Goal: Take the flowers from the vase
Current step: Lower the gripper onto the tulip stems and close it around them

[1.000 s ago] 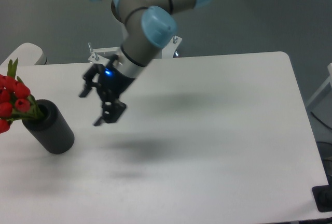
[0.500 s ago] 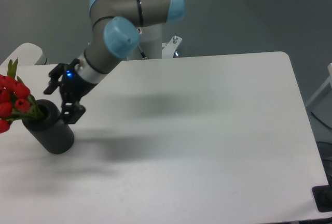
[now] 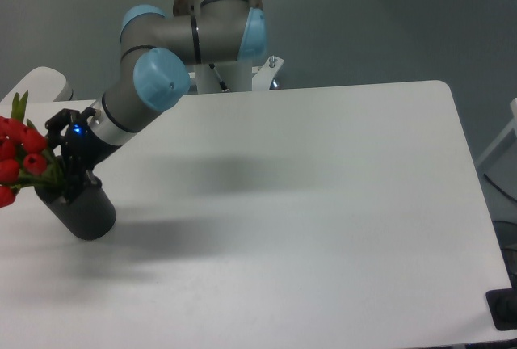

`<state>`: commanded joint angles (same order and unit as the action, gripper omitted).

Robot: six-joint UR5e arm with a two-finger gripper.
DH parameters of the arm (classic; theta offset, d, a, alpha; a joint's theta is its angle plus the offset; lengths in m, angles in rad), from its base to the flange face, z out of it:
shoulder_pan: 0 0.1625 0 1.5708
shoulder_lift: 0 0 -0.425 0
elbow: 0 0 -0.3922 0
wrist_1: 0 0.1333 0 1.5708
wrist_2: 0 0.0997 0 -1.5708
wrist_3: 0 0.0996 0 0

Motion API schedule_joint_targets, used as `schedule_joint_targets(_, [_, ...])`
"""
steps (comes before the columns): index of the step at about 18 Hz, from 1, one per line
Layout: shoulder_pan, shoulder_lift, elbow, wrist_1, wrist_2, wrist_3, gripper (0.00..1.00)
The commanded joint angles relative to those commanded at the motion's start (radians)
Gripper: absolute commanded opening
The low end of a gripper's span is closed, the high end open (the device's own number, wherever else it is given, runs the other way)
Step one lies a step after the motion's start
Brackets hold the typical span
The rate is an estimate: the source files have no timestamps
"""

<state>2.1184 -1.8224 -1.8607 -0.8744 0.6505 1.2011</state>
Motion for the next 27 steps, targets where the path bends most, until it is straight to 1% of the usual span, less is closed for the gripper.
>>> schedule_joint_targets(2, [0.000,0.006,-0.003,-0.002,-0.005,-0.017,0.35])
schedule_joint_targets(3, [0.000,0.009,-0.003,-0.003,-0.006,-0.035,0.20])
schedule_joint_targets(4, [0.000,0.011,0.000,-0.002,-0.006,-0.052,0.11])
schedule_joint_targets(5, [0.000,0.011,0.003,-0.002,-0.005,-0.057,0.05])
schedule_joint_targets(6, [-0.002,0.009,0.005,-0.002,-0.003,-0.057,0.00])
schedule_joint_targets(12, [0.012,0.015,0.009,-0.002,-0.008,-0.066,0.00])
schedule_joint_targets(15, [0.029,0.031,0.011,-0.002,-0.023,-0.098,0.00])
schedule_joint_targets(20, [0.084,0.058,0.014,-0.002,-0.144,-0.104,0.00])
schedule_joint_targets(23, [0.115,0.087,0.017,-0.002,-0.184,-0.161,0.00])
schedule_joint_targets(27, [0.159,0.106,0.025,-0.002,-0.287,-0.215,0.00])
